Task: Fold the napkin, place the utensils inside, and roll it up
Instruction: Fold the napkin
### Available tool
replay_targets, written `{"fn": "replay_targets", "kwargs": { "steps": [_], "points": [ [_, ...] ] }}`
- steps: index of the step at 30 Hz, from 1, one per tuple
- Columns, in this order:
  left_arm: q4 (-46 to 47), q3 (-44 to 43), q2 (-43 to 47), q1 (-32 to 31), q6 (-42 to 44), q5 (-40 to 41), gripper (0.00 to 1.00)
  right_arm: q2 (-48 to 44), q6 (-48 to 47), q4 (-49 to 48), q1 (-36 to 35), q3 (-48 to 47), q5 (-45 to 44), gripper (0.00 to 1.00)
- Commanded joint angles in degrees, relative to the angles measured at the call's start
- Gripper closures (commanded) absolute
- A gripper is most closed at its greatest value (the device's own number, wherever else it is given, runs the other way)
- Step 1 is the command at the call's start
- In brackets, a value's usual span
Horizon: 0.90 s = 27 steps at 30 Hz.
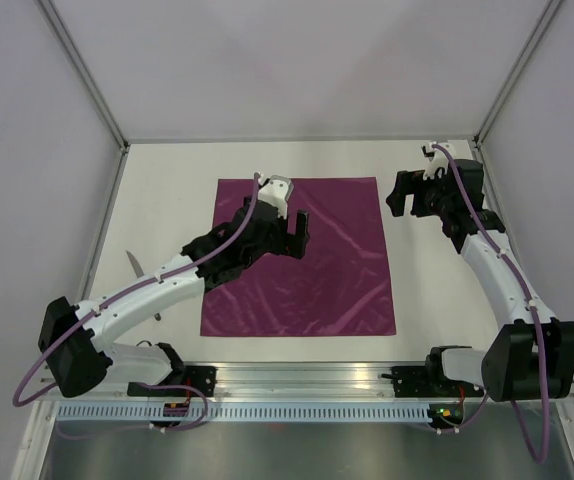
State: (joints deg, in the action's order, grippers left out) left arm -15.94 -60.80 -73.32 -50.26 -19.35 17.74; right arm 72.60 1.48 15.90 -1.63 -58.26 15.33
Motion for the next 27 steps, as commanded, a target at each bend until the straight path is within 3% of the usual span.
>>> {"fn": "replay_targets", "kwargs": {
  "steps": [1,15,27],
  "points": [
    [2.85,-2.31,-0.33,-0.63,3.09,-0.51,0.00,-1.84,-0.33,-0.87,0.05,0.16,-1.18,0.02],
    [8.46,0.41,-4.99,-9.58,2.48,-0.95,0.02,2.37,-0.86,0.18,0.05,-0.89,-7.15,0.02],
    [14.97,-5.90,-24.75,-24.70,1.25,-0.33,0.08,3.34,-0.95,0.36,0.31,-0.98,-9.09,0.02]
  ]
}}
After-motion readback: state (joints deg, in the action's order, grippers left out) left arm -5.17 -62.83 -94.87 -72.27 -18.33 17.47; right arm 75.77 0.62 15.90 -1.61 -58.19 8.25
